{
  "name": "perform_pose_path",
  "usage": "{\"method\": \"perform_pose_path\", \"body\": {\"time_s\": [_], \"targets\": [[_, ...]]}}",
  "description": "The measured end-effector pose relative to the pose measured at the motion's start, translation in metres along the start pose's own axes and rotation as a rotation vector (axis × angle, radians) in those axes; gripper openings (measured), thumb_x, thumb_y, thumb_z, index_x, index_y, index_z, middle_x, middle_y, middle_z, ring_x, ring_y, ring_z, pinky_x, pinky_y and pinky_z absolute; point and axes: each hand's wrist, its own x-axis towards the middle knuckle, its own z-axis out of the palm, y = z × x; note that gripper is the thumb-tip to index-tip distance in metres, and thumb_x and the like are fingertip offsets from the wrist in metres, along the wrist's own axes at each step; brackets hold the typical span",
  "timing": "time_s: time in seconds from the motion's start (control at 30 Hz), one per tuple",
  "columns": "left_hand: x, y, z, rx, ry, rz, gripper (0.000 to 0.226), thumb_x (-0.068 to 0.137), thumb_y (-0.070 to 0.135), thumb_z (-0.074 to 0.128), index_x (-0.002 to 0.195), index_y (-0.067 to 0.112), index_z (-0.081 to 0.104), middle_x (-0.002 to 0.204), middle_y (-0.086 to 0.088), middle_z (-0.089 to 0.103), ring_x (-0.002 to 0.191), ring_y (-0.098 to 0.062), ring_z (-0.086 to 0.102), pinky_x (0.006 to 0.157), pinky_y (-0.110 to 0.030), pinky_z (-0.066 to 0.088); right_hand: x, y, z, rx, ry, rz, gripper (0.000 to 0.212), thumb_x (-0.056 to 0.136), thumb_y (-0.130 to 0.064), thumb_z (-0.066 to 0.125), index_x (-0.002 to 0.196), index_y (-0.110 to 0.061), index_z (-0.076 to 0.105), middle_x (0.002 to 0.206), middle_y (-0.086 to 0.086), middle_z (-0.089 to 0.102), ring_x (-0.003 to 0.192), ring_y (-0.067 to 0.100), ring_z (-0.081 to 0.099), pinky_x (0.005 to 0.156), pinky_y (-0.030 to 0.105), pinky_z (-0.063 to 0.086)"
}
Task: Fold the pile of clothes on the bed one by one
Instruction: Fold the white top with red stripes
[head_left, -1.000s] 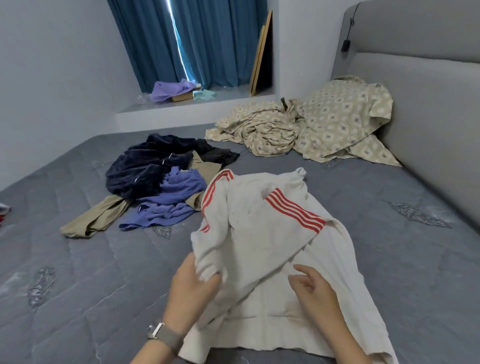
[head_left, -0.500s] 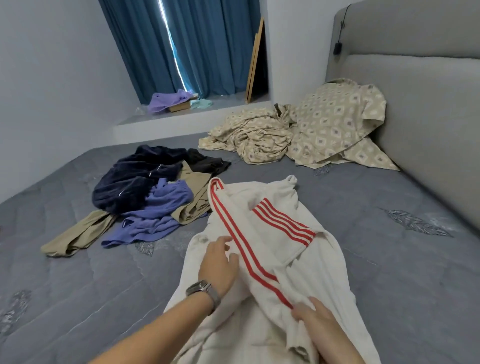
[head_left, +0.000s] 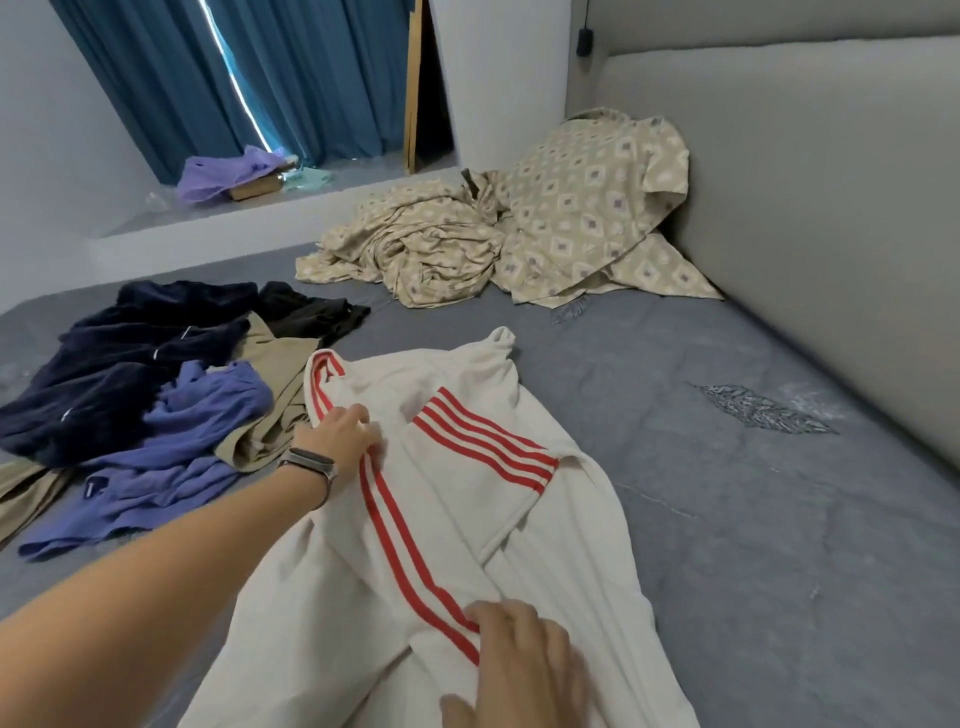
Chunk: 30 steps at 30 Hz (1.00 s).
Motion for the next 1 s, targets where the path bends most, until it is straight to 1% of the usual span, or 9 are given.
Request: {"method": "perform_pose_path", "body": {"time_s": [0.03,0.1,0.2,0.27,0.43,0.6,0.73,0.9,1.0], "targets": [[0.007,-0.003,-0.006,-0.011,0.039,0.053,0.035,0.096,0.020,0.045,0.128,0.034,0.047,0.141,0.000,0.037,0.131,-0.024,0.035,0.095,-0.043,0.042,-0.005,-0.002,-0.014,-0.032,-0.230,-0.042,0.073,0.050,-0.054,0.085,0.109,-0.043,0.042,0.118,-0.015,0.051,0.100,0.030,0.054,0.095,0.055,0.036],[0.023,-0.004,-0.022,-0.133,0.134,0.111,0.034,0.094,0.012,0.042,0.120,0.031,0.051,0.125,-0.001,0.051,0.118,-0.025,0.048,0.093,-0.042,0.045,-0.030,-0.031,-0.058,-0.035,-0.355,0.032,0.085,0.045,-0.067,0.076,0.113,-0.032,0.039,0.122,-0.005,0.050,0.108,0.032,0.053,0.106,0.052,0.028],[0.041,0.021,-0.047,-0.415,0.237,0.110,0.028,0.089,0.010,0.045,0.109,0.023,0.058,0.113,-0.004,0.057,0.109,-0.028,0.051,0.093,-0.043,0.043,-0.064,-0.059,-0.129,-0.043,-0.255,0.015,0.075,0.077,-0.060,0.063,0.134,-0.023,0.031,0.135,0.000,0.039,0.130,0.022,0.037,0.112,0.036,0.026],[0.041,0.049,-0.054,-0.632,0.272,0.058,0.017,0.082,0.030,0.053,0.094,0.025,0.064,0.113,-0.001,0.056,0.112,-0.027,0.049,0.100,-0.047,0.038,-0.066,-0.060,-0.143,-0.085,-0.272,0.039,0.065,0.087,-0.052,0.058,0.137,-0.021,0.030,0.138,-0.001,0.040,0.131,0.020,0.038,0.110,0.032,0.029],[0.016,0.105,-0.008,-0.411,0.043,-0.049,0.076,0.085,0.068,0.045,0.146,0.038,0.011,0.158,0.000,-0.001,0.147,-0.026,0.002,0.110,-0.065,0.004,-0.062,-0.038,-0.167,0.152,-0.261,0.125,0.014,0.093,-0.014,0.040,0.106,-0.018,0.038,0.128,0.005,0.052,0.121,0.023,0.052,0.082,0.024,0.038],[-0.009,0.098,0.027,-0.592,-0.002,0.080,0.066,0.097,0.057,0.017,0.152,0.028,-0.004,0.161,0.002,0.004,0.148,-0.016,0.008,0.118,-0.052,-0.003,-0.057,0.014,-0.181,0.282,-0.278,0.174,0.013,0.091,-0.015,0.045,0.082,-0.021,0.052,0.108,0.004,0.059,0.105,0.020,0.055,0.080,0.021,0.039],[-0.026,0.058,0.041,-0.348,-0.013,0.025,0.066,0.094,0.060,0.009,0.153,0.029,0.007,0.161,0.001,0.003,0.148,-0.018,0.005,0.118,-0.049,0.003,-0.068,0.024,-0.193,0.214,-0.234,0.188,0.007,0.093,-0.029,0.054,0.099,-0.026,0.052,0.112,-0.001,0.058,0.101,0.014,0.055,0.078,0.018,0.038],[-0.038,0.025,0.040,-0.393,0.010,-0.359,0.037,0.096,0.039,0.029,0.130,0.027,0.038,0.135,-0.013,0.040,0.124,-0.034,0.040,0.104,-0.050,0.033,-0.081,0.000,-0.199,0.186,-0.283,0.162,0.062,0.065,-0.072,0.065,0.097,-0.023,0.048,0.101,-0.014,0.050,0.090,0.004,0.054,0.071,0.018,0.042],[-0.042,-0.001,0.051,-0.607,-0.014,-0.404,0.038,0.086,0.016,0.045,0.121,0.029,0.045,0.131,-0.013,0.045,0.111,-0.036,0.051,0.095,-0.048,0.044,-0.082,-0.007,-0.197,0.003,-0.326,0.109,0.039,0.076,-0.058,0.059,0.080,-0.025,0.038,0.111,-0.005,0.046,0.106,0.015,0.054,0.079,0.026,0.043]]}}
